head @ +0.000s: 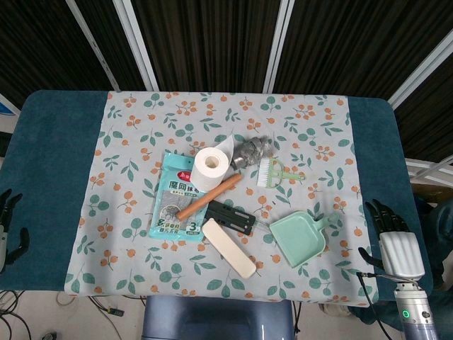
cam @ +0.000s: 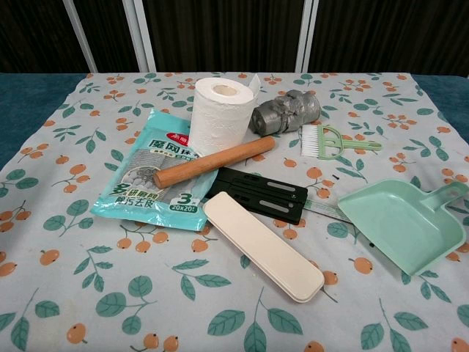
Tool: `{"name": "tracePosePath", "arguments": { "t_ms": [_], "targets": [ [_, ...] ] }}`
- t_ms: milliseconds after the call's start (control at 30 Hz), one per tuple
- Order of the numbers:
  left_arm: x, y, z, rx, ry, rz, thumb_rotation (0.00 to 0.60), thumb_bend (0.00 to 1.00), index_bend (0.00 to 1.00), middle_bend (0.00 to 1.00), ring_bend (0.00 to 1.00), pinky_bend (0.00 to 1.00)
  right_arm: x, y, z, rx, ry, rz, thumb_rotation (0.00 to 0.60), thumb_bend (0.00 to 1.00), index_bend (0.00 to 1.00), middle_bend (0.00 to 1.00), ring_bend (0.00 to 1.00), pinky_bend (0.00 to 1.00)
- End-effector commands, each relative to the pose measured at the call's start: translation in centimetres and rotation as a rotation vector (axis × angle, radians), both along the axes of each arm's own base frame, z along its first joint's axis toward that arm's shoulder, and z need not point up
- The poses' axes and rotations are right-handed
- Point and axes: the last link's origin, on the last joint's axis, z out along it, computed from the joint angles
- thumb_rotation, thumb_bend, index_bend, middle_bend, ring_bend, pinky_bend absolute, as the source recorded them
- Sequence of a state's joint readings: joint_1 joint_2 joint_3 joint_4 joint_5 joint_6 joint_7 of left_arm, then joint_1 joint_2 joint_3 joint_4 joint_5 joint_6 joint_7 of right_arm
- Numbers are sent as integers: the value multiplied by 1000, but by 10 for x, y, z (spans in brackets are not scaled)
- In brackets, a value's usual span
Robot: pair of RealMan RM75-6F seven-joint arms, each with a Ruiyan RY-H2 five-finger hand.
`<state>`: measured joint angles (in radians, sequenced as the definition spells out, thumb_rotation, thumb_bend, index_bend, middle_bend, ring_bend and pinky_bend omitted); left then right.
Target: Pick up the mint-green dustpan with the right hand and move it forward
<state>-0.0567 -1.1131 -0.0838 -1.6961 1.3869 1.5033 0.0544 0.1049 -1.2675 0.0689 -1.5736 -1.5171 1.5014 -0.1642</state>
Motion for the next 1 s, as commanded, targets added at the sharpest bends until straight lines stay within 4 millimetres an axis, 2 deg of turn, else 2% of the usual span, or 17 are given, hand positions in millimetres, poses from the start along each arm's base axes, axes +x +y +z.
{"name": "tracePosePath", "arguments": {
  "t_ms": [33,700,833,1000],
  "targets": [
    [0,0,0,1,0,1,600,558,87,8,16,0,0,0,0,1,-1,-1,600,231,62,78,127,227],
    [0,0,-2,-5,0,12,600,558,87,8,16,0,-5,-6,-4,69,-69,-12,600,231,64,82,129,228],
    [0,-1,-3,-8,0,16,600,558,87,8,16,0,-9,-18,-4,142,-141,0,600,231,64,93,129,228],
    [0,0,-4,-15,2,26,600,558,87,8,16,0,-11,-53,-4,279,-187,43,600,231,111,149,129,228]
  ]
}}
